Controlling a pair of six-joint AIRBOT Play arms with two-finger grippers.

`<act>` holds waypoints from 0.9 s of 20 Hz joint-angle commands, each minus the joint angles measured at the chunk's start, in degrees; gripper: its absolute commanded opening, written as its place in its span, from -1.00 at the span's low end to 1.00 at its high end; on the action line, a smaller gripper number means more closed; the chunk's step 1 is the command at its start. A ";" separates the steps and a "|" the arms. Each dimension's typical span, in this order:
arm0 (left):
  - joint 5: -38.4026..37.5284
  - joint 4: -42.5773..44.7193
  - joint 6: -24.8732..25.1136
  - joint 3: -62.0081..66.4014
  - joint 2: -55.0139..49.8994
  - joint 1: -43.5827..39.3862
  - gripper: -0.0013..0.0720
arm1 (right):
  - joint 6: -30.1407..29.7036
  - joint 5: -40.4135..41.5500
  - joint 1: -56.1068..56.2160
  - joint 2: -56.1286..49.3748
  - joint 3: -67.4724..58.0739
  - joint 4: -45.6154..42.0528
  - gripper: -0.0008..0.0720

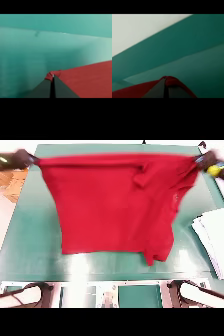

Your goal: Fold the shirts.

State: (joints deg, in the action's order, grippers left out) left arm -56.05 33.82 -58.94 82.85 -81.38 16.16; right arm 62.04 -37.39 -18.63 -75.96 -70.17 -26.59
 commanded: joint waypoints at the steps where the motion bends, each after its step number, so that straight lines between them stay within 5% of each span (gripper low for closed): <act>1: 3.87 -15.15 9.73 -2.14 -13.42 0.07 -0.89 | -1.01 2.34 2.86 -19.96 -6.16 4.94 -0.93; 6: 6.99 -13.66 10.97 -2.14 -17.81 0.07 -0.89 | -0.52 -7.87 1.53 -33.99 -21.86 6.78 -0.93; 13: 2.64 1.97 3.21 -2.34 -17.88 -1.79 -0.90 | 6.19 -20.59 -2.49 -34.03 -21.75 -16.00 -0.93; 18: 2.21 5.66 0.55 -2.45 -20.68 -7.54 -0.89 | 6.54 -20.74 -2.25 -34.03 -21.24 -18.08 -0.93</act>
State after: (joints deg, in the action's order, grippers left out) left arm -53.06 35.94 -55.99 80.47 -100.73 11.20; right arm 67.92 -56.42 -20.80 -109.84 -91.46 -41.63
